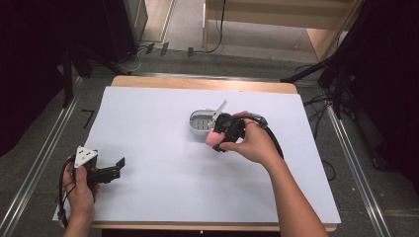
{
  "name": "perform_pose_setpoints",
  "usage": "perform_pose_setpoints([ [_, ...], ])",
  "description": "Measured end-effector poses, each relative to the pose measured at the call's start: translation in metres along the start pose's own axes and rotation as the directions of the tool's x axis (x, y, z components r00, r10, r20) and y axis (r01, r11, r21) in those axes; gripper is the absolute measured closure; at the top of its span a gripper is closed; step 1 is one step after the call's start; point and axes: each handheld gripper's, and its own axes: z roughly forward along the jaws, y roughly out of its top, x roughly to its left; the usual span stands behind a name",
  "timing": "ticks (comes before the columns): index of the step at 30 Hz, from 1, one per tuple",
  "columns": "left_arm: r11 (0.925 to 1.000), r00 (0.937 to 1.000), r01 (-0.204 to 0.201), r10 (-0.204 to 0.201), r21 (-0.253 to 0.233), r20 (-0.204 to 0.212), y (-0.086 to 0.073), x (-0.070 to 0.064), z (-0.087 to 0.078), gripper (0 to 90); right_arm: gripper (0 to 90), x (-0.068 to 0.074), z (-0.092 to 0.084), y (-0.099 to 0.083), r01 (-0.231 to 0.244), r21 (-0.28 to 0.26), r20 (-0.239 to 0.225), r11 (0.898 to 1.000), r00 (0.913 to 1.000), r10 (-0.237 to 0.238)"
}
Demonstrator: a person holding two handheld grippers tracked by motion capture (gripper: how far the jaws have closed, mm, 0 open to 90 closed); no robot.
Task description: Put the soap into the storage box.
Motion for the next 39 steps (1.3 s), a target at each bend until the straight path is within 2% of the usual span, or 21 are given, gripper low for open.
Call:
perform_pose_setpoints([
  [10,1.0,1.0,-0.001,0.001,0.001,0.001,0.0,0.0,0.0,0.0,38.5,-0.007,-0.003,0.012,0.014,-0.015,-0.023,1.0,0.9996,-0.015],
  [15,1.0,1.0,-0.001,0.001,0.001,0.001,0.0,0.0,0.0,0.0,38.5,-0.011,-0.005,0.018,0.019,-0.019,-0.015,1.0,0.9997,-0.019],
  [23,1.0,1.0,-0.002,0.002,0.001,0.001,0.0,0.0,0.0,0.0,38.5,-0.019,-0.01,0.031,0.054,-0.024,-0.006,0.998,0.9985,-0.055],
  [36,1.0,1.0,0.0,0.0,-0.001,0.003,0.0,0.0,0.0,0.0,38.5,-0.036,-0.006,0.041,0.081,-0.023,0.01,0.996,0.9967,-0.081],
  [39,1.0,1.0,0.001,-0.001,-0.002,0.003,0.0,0.0,0.0,0.0,38.5,-0.039,-0.005,0.044,0.11,-0.02,0.02,0.994,0.9938,-0.11],
])
